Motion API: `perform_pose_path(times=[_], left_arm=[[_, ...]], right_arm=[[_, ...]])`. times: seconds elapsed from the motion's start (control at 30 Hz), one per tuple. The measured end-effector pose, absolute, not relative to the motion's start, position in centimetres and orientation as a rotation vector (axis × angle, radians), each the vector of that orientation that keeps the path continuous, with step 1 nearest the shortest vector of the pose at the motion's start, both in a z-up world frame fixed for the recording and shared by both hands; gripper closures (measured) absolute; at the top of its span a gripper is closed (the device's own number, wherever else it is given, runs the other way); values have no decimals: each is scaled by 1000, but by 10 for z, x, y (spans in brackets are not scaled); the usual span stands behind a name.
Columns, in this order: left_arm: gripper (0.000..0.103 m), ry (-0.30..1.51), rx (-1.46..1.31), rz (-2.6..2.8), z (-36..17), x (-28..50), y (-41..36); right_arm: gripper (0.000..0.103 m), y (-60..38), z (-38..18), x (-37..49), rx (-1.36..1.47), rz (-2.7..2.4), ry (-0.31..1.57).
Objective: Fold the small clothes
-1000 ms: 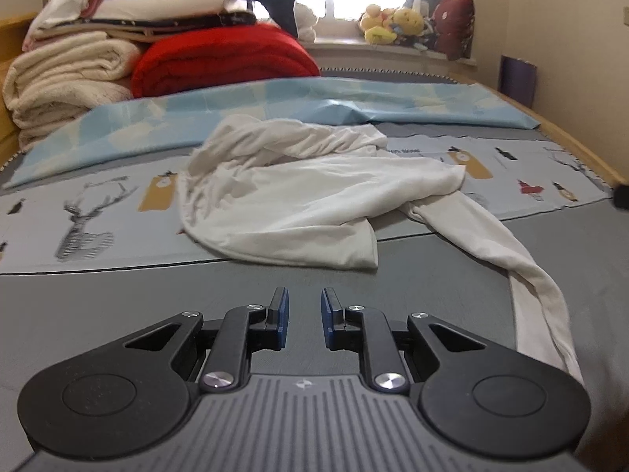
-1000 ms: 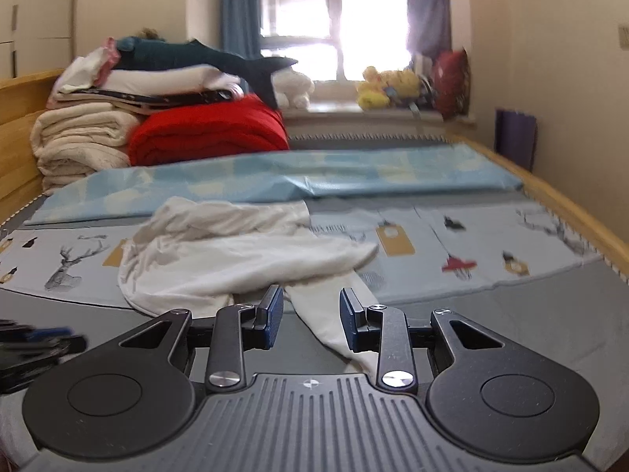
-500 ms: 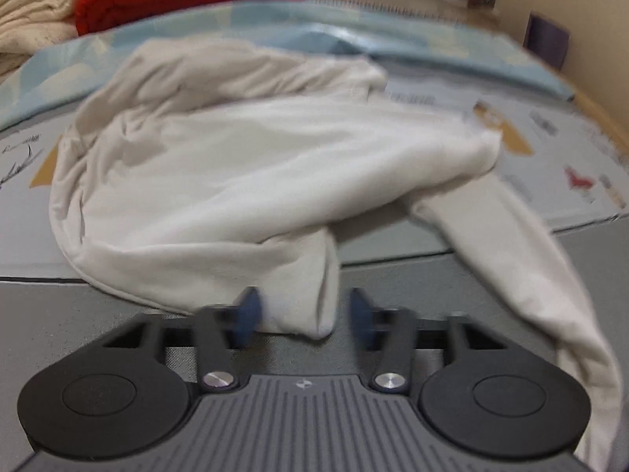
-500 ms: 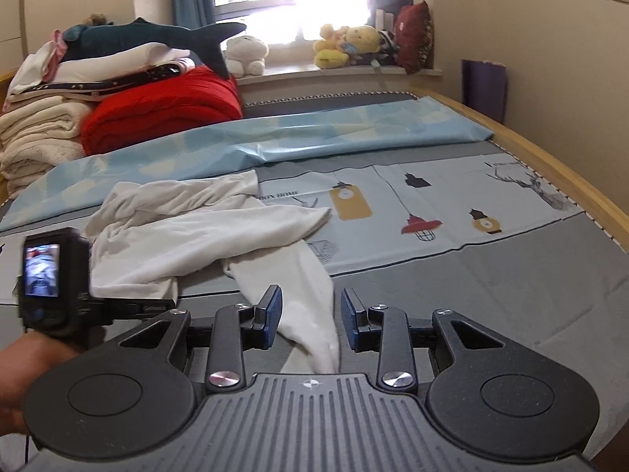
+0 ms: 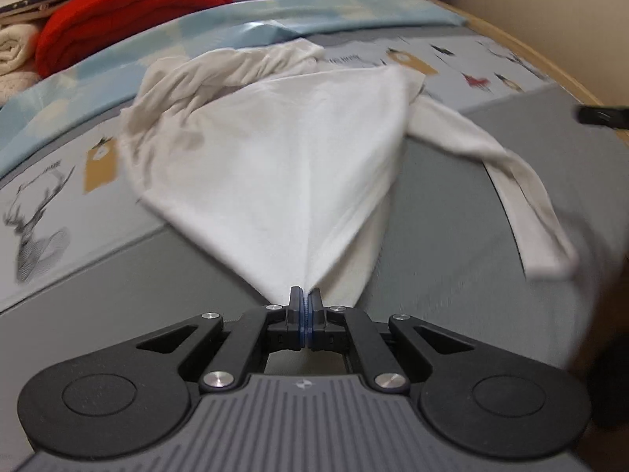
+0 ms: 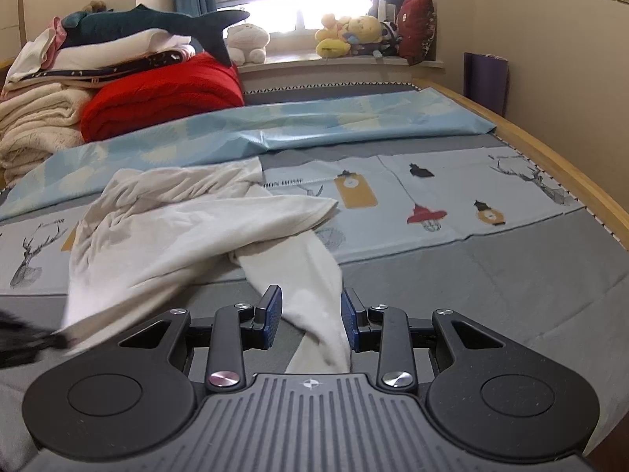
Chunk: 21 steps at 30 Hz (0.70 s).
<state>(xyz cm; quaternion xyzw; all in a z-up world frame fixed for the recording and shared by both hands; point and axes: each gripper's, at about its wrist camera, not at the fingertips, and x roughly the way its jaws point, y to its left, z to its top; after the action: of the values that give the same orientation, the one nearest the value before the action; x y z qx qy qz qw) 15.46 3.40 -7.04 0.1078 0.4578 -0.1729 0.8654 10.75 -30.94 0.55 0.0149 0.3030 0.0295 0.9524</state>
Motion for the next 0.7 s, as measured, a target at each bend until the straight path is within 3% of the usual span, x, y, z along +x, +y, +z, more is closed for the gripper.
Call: perform_pose_path(times=[0.37, 0.43, 0.53, 0.7], left_arm=[[101, 1277, 236, -337, -101, 65, 192], [91, 1258, 165, -332, -94, 60, 208], [55, 1134, -46, -368, -66, 63, 229], [52, 1133, -210, -313, -66, 83, 237]], right_arm=[[69, -287, -8, 96, -27, 53, 664], [69, -282, -12, 100, -27, 66, 680], [69, -274, -21, 112, -24, 126, 724], [65, -246, -43, 141, -103, 204, 788]])
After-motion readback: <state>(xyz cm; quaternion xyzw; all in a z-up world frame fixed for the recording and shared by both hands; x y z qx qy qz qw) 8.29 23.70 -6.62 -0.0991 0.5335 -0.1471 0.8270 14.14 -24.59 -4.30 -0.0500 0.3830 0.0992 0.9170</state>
